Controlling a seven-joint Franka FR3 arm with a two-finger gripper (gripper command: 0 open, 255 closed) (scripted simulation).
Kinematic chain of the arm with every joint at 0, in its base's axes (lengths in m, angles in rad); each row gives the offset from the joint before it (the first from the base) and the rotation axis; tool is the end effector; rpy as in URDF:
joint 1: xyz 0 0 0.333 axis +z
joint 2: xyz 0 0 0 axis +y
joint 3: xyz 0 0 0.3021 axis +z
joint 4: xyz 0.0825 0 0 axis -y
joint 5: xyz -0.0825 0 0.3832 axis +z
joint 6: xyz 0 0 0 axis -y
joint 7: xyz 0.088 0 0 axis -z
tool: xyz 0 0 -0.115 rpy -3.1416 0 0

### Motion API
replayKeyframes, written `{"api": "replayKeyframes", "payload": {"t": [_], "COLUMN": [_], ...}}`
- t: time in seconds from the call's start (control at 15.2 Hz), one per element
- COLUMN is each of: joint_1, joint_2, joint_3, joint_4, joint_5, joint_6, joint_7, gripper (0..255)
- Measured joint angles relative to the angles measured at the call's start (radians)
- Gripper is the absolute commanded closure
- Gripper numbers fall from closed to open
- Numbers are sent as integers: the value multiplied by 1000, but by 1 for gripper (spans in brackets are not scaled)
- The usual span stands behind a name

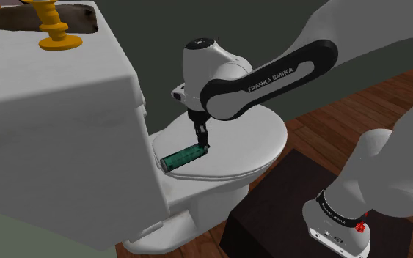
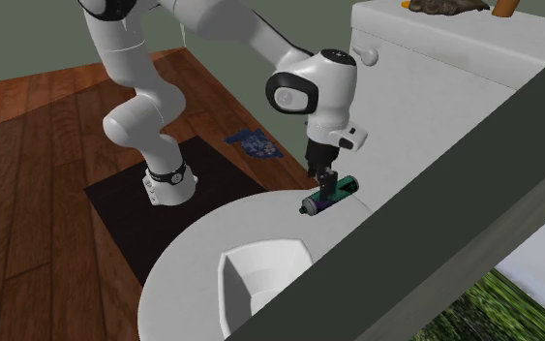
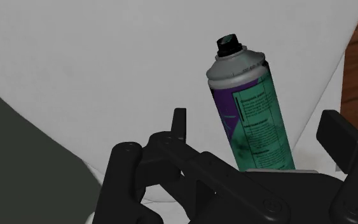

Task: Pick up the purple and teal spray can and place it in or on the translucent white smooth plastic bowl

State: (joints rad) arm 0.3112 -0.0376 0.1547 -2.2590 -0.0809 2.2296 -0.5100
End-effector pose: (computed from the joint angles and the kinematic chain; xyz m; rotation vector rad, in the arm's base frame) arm 0.4614 0.2287 0.3572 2.6768 1.5063 0.0093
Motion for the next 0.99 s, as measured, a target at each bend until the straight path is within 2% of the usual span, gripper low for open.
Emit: {"api": "replayKeyframes", "payload": {"t": [0.33, 0.99], "joint_1": [37, 41], "joint_2": [121, 198], "joint_3": [36, 34], "joint_4": [48, 34], "joint_5": [-20, -48], "joint_6": [87, 177], "joint_7": [-58, -47], "gripper": [0, 0]}}
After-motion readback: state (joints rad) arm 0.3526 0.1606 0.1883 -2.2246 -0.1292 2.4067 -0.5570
